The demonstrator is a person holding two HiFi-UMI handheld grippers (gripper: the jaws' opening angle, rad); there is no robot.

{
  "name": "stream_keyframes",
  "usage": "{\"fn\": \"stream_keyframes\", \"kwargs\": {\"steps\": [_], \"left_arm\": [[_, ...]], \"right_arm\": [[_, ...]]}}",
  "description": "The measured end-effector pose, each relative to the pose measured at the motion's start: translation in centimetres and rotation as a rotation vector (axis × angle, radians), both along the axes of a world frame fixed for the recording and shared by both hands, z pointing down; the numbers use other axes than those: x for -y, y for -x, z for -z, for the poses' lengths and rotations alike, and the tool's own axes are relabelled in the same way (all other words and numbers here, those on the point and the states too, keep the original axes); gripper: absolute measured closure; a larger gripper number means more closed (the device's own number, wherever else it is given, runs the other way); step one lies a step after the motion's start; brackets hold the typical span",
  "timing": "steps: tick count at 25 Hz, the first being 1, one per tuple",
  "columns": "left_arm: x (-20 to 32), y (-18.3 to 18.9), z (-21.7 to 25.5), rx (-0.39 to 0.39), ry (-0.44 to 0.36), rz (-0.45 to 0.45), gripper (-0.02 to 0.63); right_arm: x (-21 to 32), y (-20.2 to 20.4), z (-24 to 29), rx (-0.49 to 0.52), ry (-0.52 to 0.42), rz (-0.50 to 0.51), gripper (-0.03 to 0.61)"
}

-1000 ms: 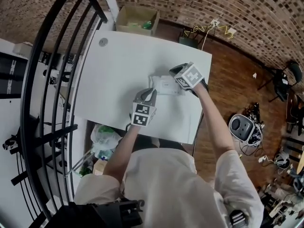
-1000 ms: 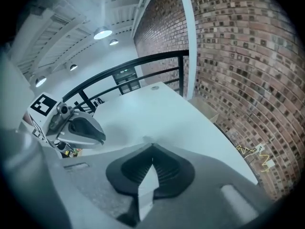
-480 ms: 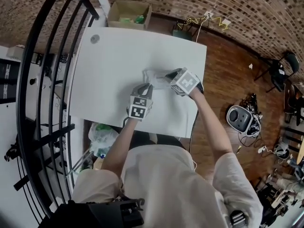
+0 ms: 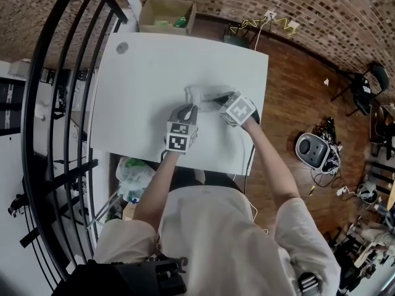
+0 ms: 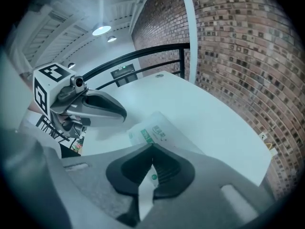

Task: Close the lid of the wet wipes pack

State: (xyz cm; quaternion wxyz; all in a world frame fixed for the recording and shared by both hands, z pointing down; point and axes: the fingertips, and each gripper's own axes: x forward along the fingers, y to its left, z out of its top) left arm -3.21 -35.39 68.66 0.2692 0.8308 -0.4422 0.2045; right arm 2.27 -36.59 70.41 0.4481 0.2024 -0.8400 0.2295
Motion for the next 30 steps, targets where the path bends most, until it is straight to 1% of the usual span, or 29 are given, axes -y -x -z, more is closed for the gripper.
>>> {"fn": "stream_keyframes", "kwargs": {"steps": [5,7,11,13,16,18,23,28,30], "left_arm": [[-0.2,0.4,-0.3,0.018,0.003,-0.007,0.563],[-0.2,0.7,-0.5,0.021,0.008,0.000,0.563],[-0.2,1.0,-0.8,0.022,0.009,0.007,0.563],[-0.1,0.9,-0.7,0.021,0.007,0.006,0.563],[-0.2,0.9,-0.8,0.021,0.007,0.005,0.563],[-0.3,1.0,-0.9,0.021,0.005,0.006,0.563],[-0.5,1.2,-0.8,0.021,0.003,0.014,0.563],[-0.6,1.0,0.0,0.019,-0.012,0.008,0.563],[-0.6,0.9,0.6,0.017,-0.022,0.005,0.563]], "right_arm": [[0.1,-0.3,-1.5,-0.049,-0.017,0.025,0.588],[-0.1,-0.5,-1.6,-0.059,-0.003,0.021,0.588],[-0.4,0.1,-1.6,-0.042,0.015,0.010,0.588],[-0.6,0.3,-1.6,-0.065,-0.008,0.033,0.588],[-0.7,0.4,-2.1,-0.138,-0.060,0.090,0.588],[-0.7,0.6,-2.4,-0.167,-0.074,0.100,0.588],[-0.4,0.7,-2.6,-0.176,-0.048,0.075,0.588],[-0.4,0.7,-2.3,-0.125,-0.075,0.036,0.588],[-0.6,0.2,-2.0,-0.119,-0.059,0.000,0.588]]}}
